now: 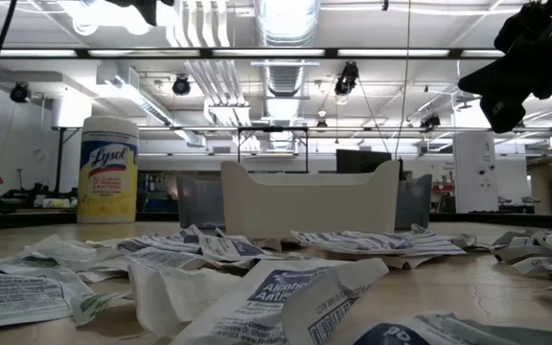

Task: Pick & Place First Aid Supplies
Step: Put the alcohol pad into the bottom left black bin

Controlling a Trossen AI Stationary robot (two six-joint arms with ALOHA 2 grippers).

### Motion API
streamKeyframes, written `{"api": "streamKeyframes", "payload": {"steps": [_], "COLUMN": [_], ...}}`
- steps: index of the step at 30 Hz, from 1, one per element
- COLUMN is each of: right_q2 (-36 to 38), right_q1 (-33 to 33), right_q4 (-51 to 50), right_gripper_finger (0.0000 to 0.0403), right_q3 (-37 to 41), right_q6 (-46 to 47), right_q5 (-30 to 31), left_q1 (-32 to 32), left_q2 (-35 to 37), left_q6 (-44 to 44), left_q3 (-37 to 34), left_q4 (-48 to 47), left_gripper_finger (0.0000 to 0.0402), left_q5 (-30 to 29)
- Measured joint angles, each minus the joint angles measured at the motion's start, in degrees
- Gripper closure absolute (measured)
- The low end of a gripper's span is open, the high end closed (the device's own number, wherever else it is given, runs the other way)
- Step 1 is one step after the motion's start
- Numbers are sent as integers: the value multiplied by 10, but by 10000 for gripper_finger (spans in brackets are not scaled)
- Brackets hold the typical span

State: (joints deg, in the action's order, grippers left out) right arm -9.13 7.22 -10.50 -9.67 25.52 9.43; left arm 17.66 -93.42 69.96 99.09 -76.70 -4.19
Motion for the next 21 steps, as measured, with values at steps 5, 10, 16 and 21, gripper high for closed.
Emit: {"api": "streamKeyframes", "payload": {"steps": [5, 10, 16, 21], "right_q2": [0, 0, 0, 0], "right_q1": [0, 0, 0, 0], "right_q4": [0, 0, 0, 0], "right_gripper_finger": [394, 394, 394, 394], "right_q3": [0, 0, 0, 0], "right_q6": [0, 0, 0, 0], "right_q5": [0, 0, 0, 0], "left_q1": [44, 70, 87, 96], "left_q2": [-26, -68, -130, -171], "left_q6": [70, 84, 5, -20], "left_q3": [0, -1, -6, -22], "left_q4": [2, 2, 2, 2], "left_gripper_finger": [275, 275, 275, 275], "left_q5": [0, -1, 11, 70]}}
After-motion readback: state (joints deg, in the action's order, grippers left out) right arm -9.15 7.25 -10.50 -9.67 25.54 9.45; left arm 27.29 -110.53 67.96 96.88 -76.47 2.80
